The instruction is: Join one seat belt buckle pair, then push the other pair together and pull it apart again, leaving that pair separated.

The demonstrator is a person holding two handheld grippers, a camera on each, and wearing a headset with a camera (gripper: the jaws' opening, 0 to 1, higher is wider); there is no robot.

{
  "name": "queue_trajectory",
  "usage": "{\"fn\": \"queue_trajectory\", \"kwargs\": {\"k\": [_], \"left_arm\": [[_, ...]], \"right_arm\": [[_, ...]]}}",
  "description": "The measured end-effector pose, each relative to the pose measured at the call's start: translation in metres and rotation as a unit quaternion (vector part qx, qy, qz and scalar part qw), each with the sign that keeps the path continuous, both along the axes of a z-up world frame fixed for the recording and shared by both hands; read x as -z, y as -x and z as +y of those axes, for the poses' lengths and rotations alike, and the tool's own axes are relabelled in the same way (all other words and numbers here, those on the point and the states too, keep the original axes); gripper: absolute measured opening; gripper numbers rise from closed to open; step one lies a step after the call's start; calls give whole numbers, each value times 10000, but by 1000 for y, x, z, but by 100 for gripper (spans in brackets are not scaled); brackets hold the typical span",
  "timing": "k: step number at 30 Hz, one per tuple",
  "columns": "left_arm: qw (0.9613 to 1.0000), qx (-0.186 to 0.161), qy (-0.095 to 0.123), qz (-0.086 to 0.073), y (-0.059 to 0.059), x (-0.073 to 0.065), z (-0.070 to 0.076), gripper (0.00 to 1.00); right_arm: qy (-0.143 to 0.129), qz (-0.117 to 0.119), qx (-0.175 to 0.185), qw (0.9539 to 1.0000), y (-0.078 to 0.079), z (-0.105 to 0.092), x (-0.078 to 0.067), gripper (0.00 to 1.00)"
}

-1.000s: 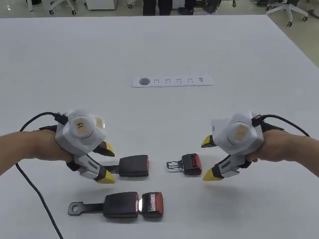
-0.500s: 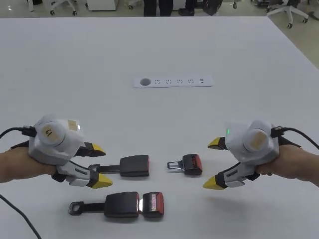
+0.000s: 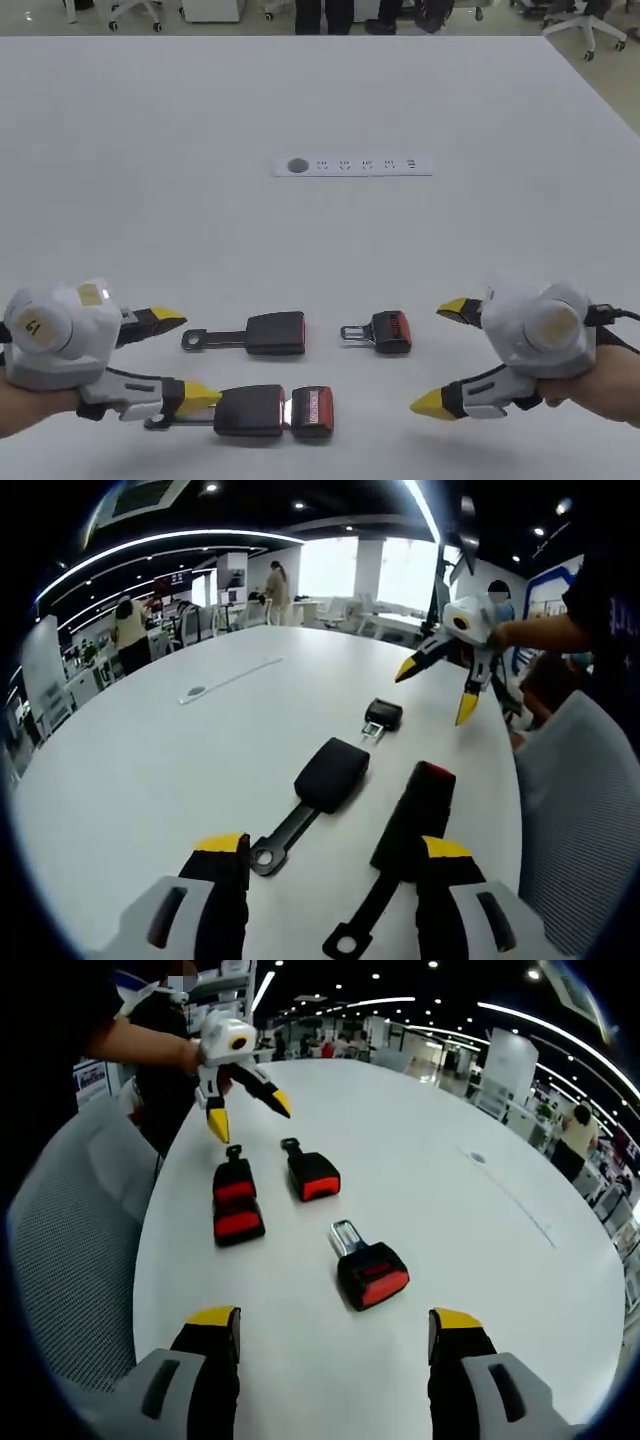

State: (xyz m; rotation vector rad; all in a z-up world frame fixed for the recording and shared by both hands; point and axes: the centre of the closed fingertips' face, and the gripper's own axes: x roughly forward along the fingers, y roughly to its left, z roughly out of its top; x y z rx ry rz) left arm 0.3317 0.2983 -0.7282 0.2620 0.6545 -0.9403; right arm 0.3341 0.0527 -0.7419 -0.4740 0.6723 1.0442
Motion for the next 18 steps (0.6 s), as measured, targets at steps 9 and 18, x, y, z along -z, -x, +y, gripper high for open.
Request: {"fn": "queue_trajectory", "kwargs": {"k": [9,18], "left_arm": [[9986,-374,212,-314,18,-3,4,80],[9954,-600,499,-558,28,4,12,97]], "right_arm": [[-590,-186,302,9976,17,12,2,91],[-875,-242,455,9948,29,15,-2,99]]}}
